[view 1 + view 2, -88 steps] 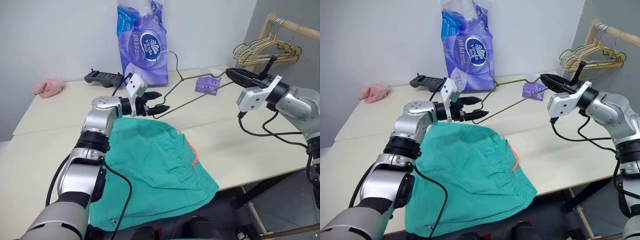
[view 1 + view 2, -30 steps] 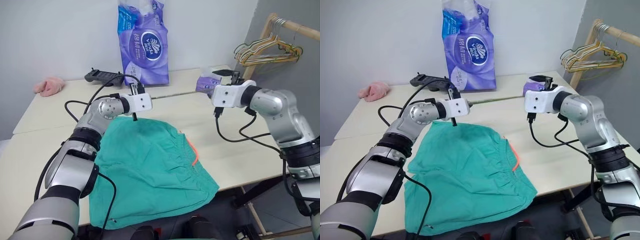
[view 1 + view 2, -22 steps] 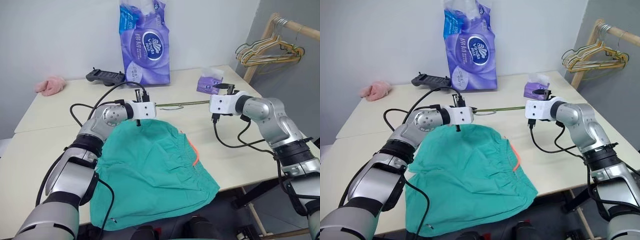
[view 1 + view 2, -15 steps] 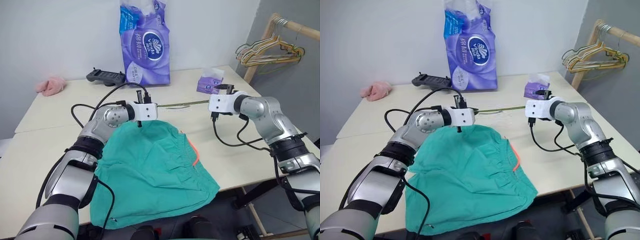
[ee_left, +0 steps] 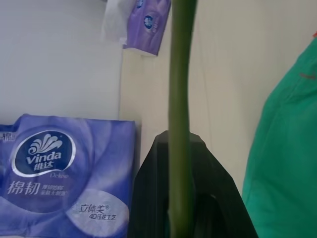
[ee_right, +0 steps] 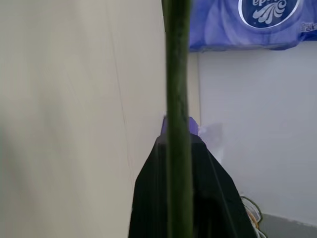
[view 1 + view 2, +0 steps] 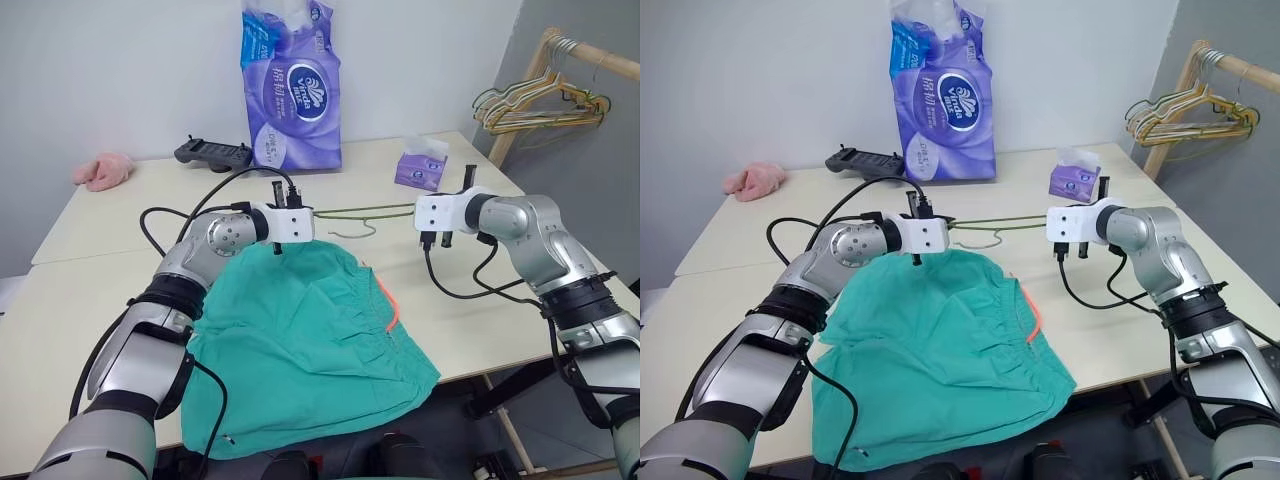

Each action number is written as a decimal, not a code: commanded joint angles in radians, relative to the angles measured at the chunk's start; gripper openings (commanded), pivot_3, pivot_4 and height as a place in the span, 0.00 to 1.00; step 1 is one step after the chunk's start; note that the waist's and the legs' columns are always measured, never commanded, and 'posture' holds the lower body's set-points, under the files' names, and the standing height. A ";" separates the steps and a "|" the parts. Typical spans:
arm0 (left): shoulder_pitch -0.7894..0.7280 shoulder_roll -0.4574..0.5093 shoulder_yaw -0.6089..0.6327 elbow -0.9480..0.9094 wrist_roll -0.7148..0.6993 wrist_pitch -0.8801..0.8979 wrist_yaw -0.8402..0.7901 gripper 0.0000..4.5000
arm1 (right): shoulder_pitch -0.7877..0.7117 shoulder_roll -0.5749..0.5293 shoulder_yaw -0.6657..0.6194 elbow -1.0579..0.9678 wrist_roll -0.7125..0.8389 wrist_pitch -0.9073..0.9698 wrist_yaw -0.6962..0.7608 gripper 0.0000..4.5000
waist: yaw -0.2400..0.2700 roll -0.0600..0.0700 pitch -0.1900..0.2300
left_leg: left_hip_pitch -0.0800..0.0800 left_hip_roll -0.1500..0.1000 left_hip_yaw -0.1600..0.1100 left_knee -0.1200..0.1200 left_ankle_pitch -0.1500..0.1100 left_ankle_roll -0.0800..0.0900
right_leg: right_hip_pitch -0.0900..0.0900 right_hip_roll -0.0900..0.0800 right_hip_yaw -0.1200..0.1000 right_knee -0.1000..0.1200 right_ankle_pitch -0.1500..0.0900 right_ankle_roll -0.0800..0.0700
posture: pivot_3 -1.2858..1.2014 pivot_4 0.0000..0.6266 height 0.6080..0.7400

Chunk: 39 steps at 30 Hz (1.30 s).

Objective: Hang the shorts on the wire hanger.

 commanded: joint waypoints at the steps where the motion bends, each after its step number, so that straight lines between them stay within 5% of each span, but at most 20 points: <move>1: -0.033 -0.004 0.003 -0.010 0.000 -0.013 0.009 0.00 | -0.016 -0.012 -0.017 -0.060 -0.001 -0.008 -0.006 0.00 | 0.000 0.000 0.000 | 0.000 0.000 0.000 0.000 0.000 0.000 | 0.000 0.000 0.000 0.000 0.000 0.000 | 0.50 0.00 1.00; 5: -0.007 -0.012 0.033 -0.037 -0.103 -0.009 -0.096 0.16 | -0.005 -0.013 -0.025 -0.068 0.006 -0.003 -0.001 0.00 | 0.000 0.000 0.000 | 0.000 0.000 0.000 0.001 0.000 0.000 | 0.000 0.000 0.000 0.001 0.000 0.000 | 0.50 0.00 1.00; 17: 0.013 0.067 0.102 -0.071 -0.289 -0.138 -0.268 0.99 | 0.045 -0.051 -0.062 -0.045 0.061 0.026 0.011 0.00 | -0.001 0.000 0.000 | -0.001 0.000 0.000 0.005 0.000 0.000 | 0.000 0.000 0.000 0.002 0.000 0.000 | 0.50 0.00 1.00; 22: 0.101 0.148 0.153 -0.177 -0.428 -0.121 -0.398 1.00 | 0.110 -0.134 -0.132 0.022 0.150 0.056 0.055 0.00 | 0.000 0.000 0.000 | -0.001 0.000 0.000 0.005 0.000 0.001 | 0.000 0.000 0.000 0.002 0.000 0.000 | 0.50 0.01 1.00; 25: 0.186 0.176 0.202 -0.285 -0.545 0.050 -0.470 1.00 | 0.152 -0.188 -0.182 0.055 0.225 0.096 0.125 0.00 | 0.001 0.000 0.000 | -0.001 0.000 0.000 0.006 -0.002 0.003 | 0.001 0.000 0.000 0.001 0.000 0.000 | 0.51 0.01 1.00; 28: 0.295 0.172 0.278 -0.460 -0.743 0.376 -0.495 1.00 | 0.217 -0.240 -0.233 0.030 0.369 0.243 0.320 0.00 | 0.000 0.000 0.000 | -0.001 0.001 0.001 0.007 -0.002 0.003 | 0.001 0.000 0.000 0.002 0.000 0.000 | 0.51 0.01 1.00; 34: 0.600 0.154 0.338 -0.829 -0.936 0.676 -0.443 1.00 | 0.478 -0.464 -0.230 -0.227 0.745 0.695 0.820 0.00 | 0.002 0.002 -0.001 | 0.000 0.001 0.000 0.007 -0.003 0.005 | 0.002 0.000 0.000 0.001 0.000 0.001 | 0.51 0.03 1.00; 39: 0.811 0.160 0.335 -1.025 -0.960 0.766 -0.417 1.00 | 0.591 -0.587 -0.182 -0.307 0.931 0.869 0.861 0.00 | 0.000 0.003 0.000 | 0.004 0.003 0.000 0.007 -0.004 0.006 | 0.007 0.000 -0.002 -0.002 -0.004 0.007 | 0.52 0.06 1.00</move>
